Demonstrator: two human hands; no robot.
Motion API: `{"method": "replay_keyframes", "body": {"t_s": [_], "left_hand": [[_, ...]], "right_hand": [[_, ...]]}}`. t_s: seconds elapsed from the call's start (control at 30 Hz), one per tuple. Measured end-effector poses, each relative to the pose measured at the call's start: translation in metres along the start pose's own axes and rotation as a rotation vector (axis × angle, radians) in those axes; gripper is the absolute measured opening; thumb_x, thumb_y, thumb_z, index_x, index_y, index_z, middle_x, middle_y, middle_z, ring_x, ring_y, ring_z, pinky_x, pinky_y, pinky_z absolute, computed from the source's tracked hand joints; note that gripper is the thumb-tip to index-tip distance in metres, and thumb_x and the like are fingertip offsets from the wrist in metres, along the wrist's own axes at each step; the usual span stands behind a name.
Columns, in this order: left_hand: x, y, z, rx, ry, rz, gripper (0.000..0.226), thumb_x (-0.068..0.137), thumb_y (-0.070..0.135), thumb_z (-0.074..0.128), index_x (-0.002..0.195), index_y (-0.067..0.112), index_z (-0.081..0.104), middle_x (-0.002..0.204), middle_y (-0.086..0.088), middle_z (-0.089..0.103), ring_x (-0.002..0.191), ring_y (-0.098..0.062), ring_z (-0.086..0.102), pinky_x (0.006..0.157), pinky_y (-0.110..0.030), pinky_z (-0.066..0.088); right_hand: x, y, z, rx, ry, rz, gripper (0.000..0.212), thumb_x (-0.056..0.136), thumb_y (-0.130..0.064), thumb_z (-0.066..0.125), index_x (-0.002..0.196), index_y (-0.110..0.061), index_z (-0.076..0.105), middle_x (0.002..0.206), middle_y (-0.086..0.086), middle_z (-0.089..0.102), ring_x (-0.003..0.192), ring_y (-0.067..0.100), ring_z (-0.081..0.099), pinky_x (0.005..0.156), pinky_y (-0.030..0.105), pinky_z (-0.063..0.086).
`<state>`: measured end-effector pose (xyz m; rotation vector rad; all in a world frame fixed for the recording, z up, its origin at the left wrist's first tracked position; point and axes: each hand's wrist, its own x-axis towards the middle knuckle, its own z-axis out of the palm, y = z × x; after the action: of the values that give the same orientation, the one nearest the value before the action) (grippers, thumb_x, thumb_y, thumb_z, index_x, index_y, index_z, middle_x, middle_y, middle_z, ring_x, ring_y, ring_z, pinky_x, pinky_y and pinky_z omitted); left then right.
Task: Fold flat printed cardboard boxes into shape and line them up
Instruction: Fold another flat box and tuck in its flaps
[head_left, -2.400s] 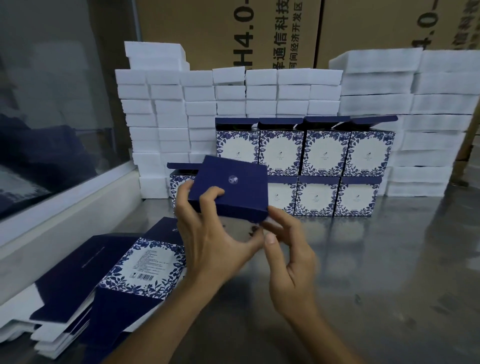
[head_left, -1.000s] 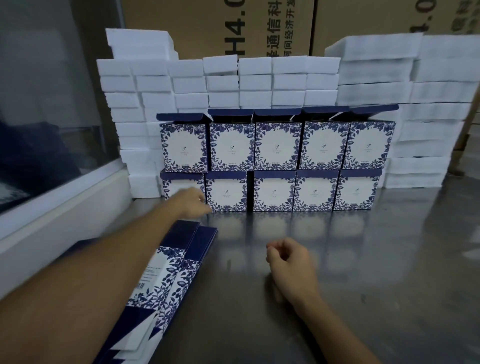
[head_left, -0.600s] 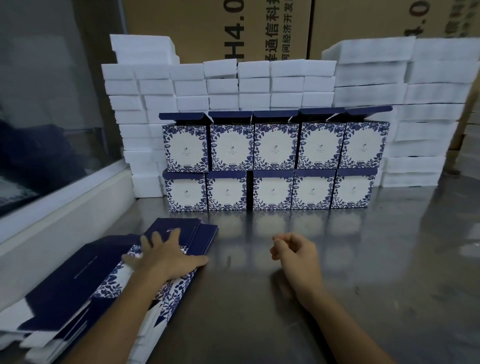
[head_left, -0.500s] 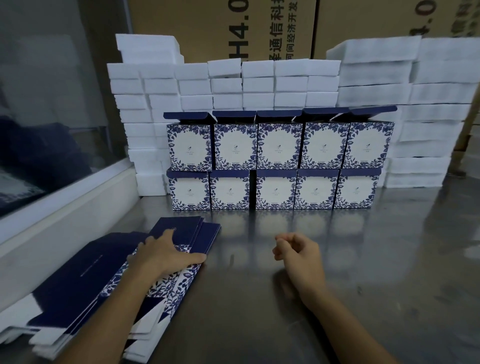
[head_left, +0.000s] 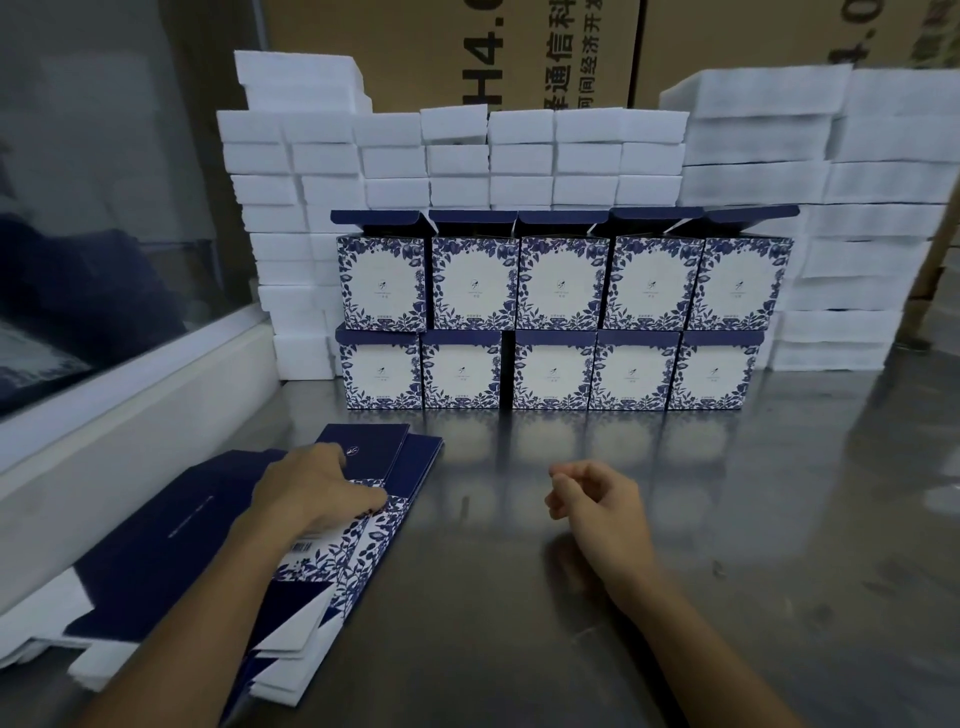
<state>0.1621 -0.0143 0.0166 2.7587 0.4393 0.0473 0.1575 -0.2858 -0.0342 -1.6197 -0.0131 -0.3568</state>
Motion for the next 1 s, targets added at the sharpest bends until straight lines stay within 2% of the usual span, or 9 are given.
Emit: {"method": "replay_keyframes", "body": {"t_s": [0.17,0.33,0.47,0.53,0.63,0.73,0.87,0.93,1.0], "left_hand": [[-0.001,0.008,-0.002,0.058,0.062,0.028,0.032,0.079,0.051,0.058,0.102,0.029,0.055,0.099,0.007,0.061,0.086,-0.018,0.053,0.067,-0.03,0.037],[-0.008,0.024,0.021,0.101,0.29,0.038,0.035,0.077,0.019,0.063,0.111,0.015,0.056,0.103,-0.006,0.064,0.096,-0.026,0.057,0.079,-0.038,0.048],[-0.012,0.035,0.024,0.071,0.485,0.114,0.04,0.079,0.01,0.066,0.116,0.012,0.05,0.089,-0.009,0.068,0.078,-0.028,0.061,0.065,-0.033,0.04],[-0.017,0.044,0.018,0.036,0.585,0.14,0.046,0.078,0.005,0.065,0.12,0.013,0.048,0.073,-0.007,0.062,0.067,-0.028,0.056,0.058,-0.033,0.035],[-0.036,0.064,0.011,-0.038,0.758,0.275,0.051,0.069,-0.009,0.063,0.116,0.009,0.055,0.048,0.002,0.034,0.046,-0.023,0.04,0.051,-0.031,0.026],[-0.057,0.087,0.009,-0.121,0.918,0.473,0.054,0.056,-0.017,0.063,0.106,0.003,0.065,0.043,0.002,0.026,0.038,-0.022,0.036,0.05,-0.029,0.025],[-0.072,0.107,0.012,-0.279,0.878,0.581,0.051,0.063,-0.009,0.067,0.111,0.01,0.065,0.045,0.0,0.041,0.041,-0.021,0.039,0.048,-0.029,0.029],[-0.078,0.111,0.017,-0.345,0.828,0.664,0.049,0.066,-0.004,0.071,0.111,0.013,0.064,0.048,0.003,0.045,0.042,-0.022,0.042,0.046,-0.03,0.037],[-0.08,0.115,0.023,-0.378,0.756,0.743,0.044,0.072,0.006,0.072,0.113,0.018,0.062,0.049,0.006,0.048,0.045,-0.023,0.05,0.047,-0.035,0.047]], "right_hand": [[0.0,0.001,0.0,0.004,-0.007,0.0,0.012,0.094,0.004,0.057,0.087,0.0,0.066,0.061,0.005,0.063,0.049,0.003,0.055,0.053,0.015,0.047],[0.003,0.003,0.0,-0.01,-0.001,-0.014,0.016,0.093,0.004,0.058,0.083,-0.005,0.066,0.06,0.004,0.064,0.049,0.004,0.056,0.054,0.018,0.048],[0.004,0.003,0.001,0.012,-0.012,-0.014,0.015,0.094,0.003,0.058,0.084,-0.004,0.066,0.061,0.004,0.064,0.05,0.004,0.056,0.055,0.019,0.048],[0.002,0.0,0.0,0.04,-0.03,-0.023,0.012,0.094,0.003,0.058,0.086,-0.001,0.066,0.062,0.005,0.064,0.051,0.005,0.056,0.055,0.018,0.048],[-0.006,-0.011,-0.001,0.09,-0.112,-0.083,0.016,0.091,0.007,0.061,0.089,-0.006,0.068,0.07,0.008,0.068,0.054,0.007,0.06,0.056,0.013,0.046],[-0.016,-0.026,0.004,0.186,-0.324,-0.155,0.031,0.082,0.009,0.071,0.1,-0.016,0.068,0.082,0.007,0.072,0.07,0.011,0.065,0.068,0.019,0.052],[-0.028,-0.031,0.02,0.123,-0.581,-0.269,0.041,0.076,-0.003,0.076,0.113,-0.013,0.062,0.102,0.009,0.07,0.092,0.021,0.068,0.083,0.04,0.056],[-0.033,-0.029,0.027,0.125,-0.577,-0.35,0.034,0.079,0.012,0.067,0.108,-0.004,0.059,0.099,0.012,0.069,0.091,0.018,0.066,0.08,0.039,0.055],[-0.033,-0.026,0.03,0.143,-0.538,-0.398,0.035,0.076,0.022,0.053,0.099,-0.005,0.058,0.089,-0.001,0.068,0.086,0.008,0.064,0.071,0.026,0.052]]}}
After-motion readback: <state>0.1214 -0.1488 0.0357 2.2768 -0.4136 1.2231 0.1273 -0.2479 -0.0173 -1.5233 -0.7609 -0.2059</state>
